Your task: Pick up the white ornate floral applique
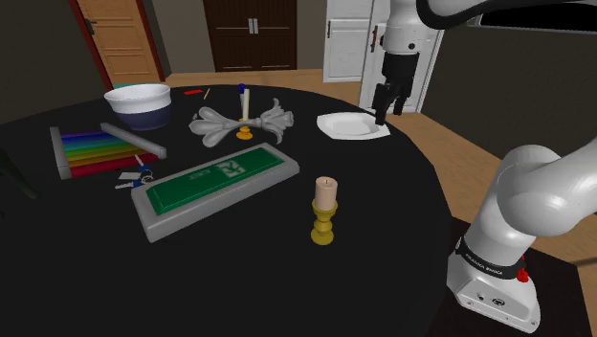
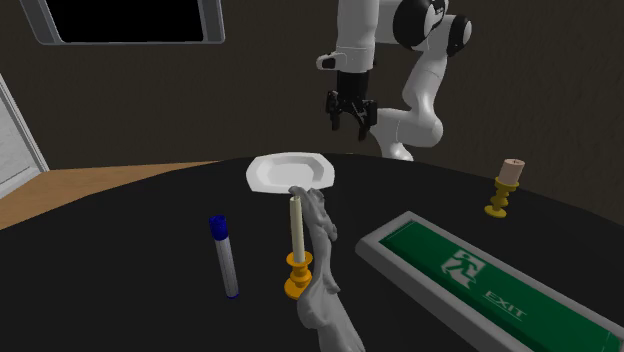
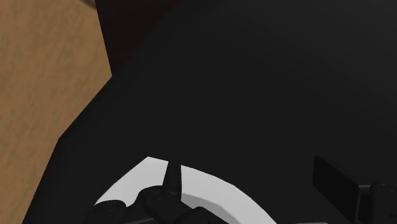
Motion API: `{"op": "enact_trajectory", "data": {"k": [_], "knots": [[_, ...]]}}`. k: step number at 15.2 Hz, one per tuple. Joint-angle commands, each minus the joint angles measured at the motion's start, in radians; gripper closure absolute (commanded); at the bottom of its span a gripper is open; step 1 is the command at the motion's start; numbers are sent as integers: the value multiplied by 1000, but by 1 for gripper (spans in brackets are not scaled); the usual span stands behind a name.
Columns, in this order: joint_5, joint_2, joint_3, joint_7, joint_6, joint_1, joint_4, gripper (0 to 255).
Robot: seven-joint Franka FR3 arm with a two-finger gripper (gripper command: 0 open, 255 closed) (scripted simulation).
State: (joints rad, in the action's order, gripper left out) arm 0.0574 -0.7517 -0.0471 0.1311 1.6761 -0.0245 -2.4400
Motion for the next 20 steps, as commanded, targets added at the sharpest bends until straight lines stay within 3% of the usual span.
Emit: {"op": "enact_trajectory", "data": {"k": [1,10,20], "knots": [[0,0,0,0,0,0,0,0],[14,368,-23,-220,82,-84,288,0],[7,739,4,-444,59,-152,686,0]]}}
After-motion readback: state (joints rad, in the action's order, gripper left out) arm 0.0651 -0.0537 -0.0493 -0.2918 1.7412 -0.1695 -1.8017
